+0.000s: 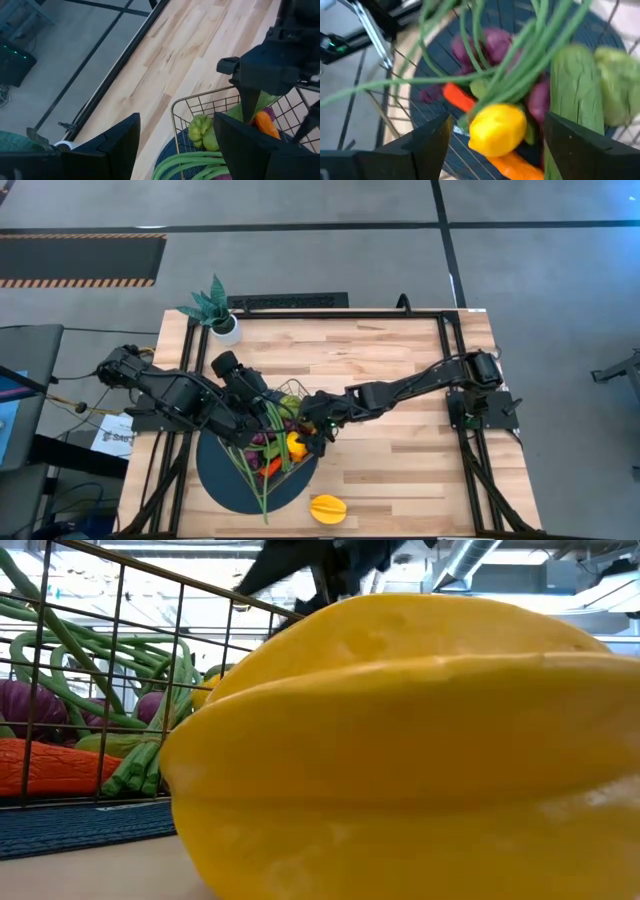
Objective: Build produce basket
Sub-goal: Put the yellow starfruit into the wire basket
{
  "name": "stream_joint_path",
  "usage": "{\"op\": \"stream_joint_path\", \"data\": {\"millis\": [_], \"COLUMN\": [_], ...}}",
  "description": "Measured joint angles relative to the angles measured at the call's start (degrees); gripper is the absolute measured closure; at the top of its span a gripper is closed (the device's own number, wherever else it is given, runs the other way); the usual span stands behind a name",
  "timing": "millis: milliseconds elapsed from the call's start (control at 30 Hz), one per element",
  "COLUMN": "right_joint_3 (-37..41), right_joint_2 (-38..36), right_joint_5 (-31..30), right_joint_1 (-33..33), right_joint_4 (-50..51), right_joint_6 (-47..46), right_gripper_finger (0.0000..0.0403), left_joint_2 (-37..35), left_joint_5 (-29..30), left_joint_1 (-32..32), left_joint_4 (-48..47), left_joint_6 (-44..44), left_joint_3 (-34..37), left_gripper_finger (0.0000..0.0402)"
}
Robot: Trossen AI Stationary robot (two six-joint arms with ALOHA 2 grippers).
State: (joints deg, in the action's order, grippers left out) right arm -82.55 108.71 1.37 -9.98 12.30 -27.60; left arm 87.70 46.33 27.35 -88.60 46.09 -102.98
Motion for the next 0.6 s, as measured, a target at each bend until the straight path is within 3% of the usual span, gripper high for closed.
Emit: {"op": "stream_joint_path", "data": {"millis": [167, 600], "right_joint_3": [-5.35, -23.16], "right_joint_2": [-0.02, -0.11], "right_joint_5": [0.00, -1.15], "right_joint_1": [0.00, -4.17], "right_joint_4": [6.26, 43.66], "right_joint_6": [2.02, 3.21], "right_gripper_finger": [0.0086, 0.0112], "left_joint_2": [0.00, 0.00], "left_joint_5": [-0.02, -2.08], "left_joint_1": [0.00, 0.00], "left_joint_4": [0.00, -0.24], "left_joint_6": [-0.02, -2.03], "left_joint_3": [0.00, 0.00], "left_gripper_finger": [0.0164, 0.0164]}}
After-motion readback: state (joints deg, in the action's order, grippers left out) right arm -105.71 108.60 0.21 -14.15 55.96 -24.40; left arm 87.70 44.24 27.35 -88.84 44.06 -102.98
